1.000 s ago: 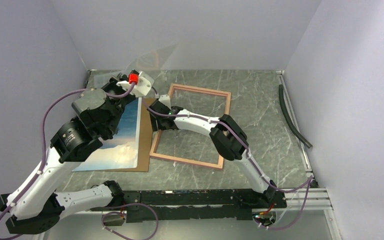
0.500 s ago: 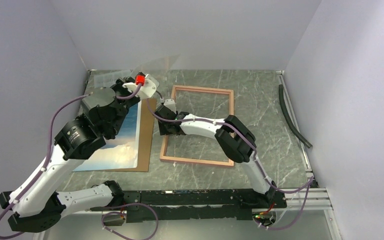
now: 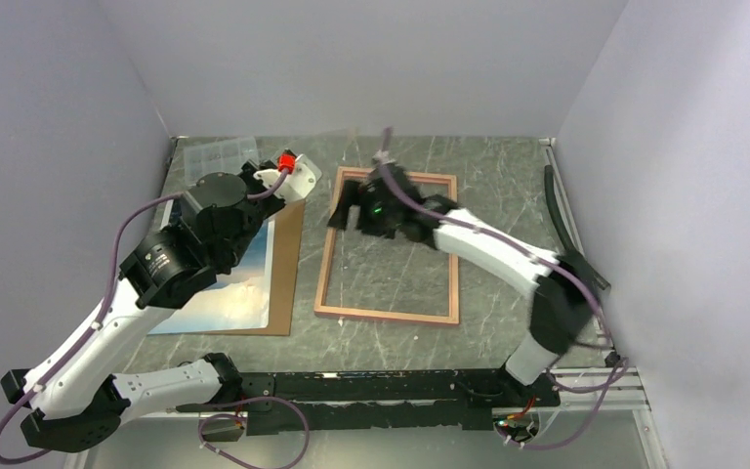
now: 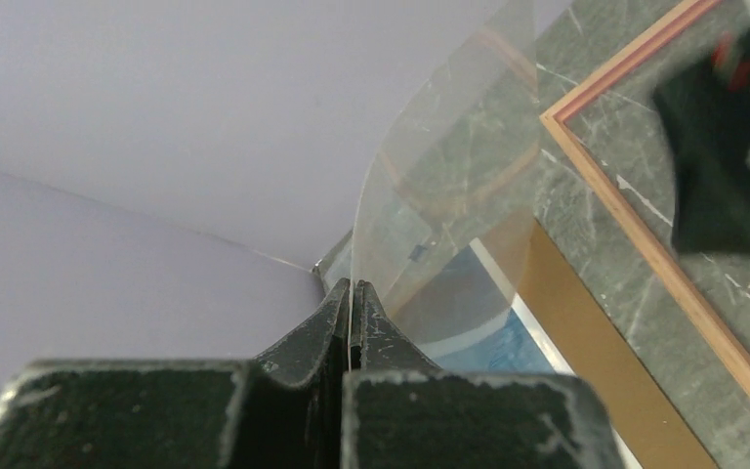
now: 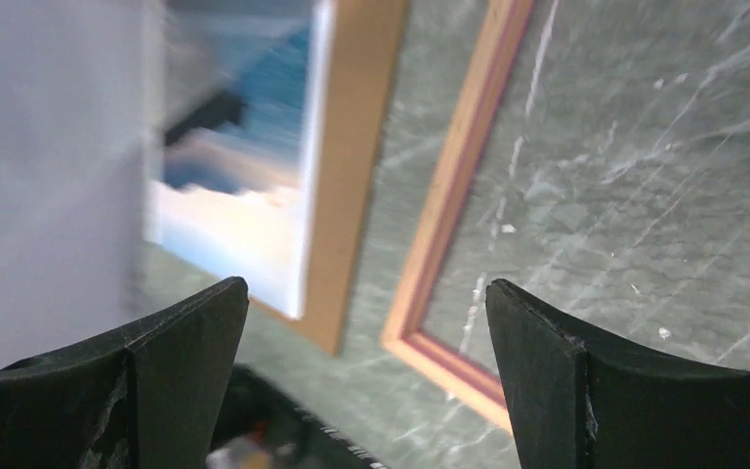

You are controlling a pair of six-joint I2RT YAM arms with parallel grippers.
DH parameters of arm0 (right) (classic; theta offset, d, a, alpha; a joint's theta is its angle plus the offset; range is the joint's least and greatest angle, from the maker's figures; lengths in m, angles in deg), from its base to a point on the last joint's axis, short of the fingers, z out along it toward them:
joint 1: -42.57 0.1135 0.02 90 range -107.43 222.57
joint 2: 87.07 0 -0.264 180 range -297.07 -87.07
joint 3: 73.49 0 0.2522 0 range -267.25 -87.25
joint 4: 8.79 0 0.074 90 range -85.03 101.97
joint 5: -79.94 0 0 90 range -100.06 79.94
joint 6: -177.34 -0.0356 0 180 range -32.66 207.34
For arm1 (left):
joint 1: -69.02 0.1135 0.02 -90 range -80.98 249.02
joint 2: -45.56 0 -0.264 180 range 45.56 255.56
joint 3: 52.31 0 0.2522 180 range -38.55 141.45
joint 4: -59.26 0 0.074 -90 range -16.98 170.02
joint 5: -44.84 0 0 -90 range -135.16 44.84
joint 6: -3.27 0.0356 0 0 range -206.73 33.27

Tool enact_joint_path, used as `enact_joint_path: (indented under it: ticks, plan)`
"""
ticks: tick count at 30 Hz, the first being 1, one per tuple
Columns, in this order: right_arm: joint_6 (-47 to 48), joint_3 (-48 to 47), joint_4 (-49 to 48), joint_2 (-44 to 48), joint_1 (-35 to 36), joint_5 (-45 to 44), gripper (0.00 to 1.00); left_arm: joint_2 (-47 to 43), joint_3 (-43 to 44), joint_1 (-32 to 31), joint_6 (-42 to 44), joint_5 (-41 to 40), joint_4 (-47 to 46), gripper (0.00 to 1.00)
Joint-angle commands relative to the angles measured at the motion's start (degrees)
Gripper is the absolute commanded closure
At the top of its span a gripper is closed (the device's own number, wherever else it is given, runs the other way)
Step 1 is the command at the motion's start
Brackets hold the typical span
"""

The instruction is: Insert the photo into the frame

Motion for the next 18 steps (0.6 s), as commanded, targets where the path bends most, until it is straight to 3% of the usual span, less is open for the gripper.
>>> enact_joint_path:
  ticks: [1,7,18]
  plan:
    - [-10.6,6.7,-6.1,13.5,-7.1,12.7,0.03,-0.3,0.5,0.2,-3.6,3.6,-0.5,0.97]
    - [-21.9,10.3,-8.9,20.7,-14.6,16.2,0.01,-0.8,0.3,0.2,-9.6,13.1,5.3,0.97]
    - [-30.1,10.8,-15.4,19.6,-15.1,19.4,0.0,0.5,-4.4,0.2,-18.2,26.6,8.6,0.97]
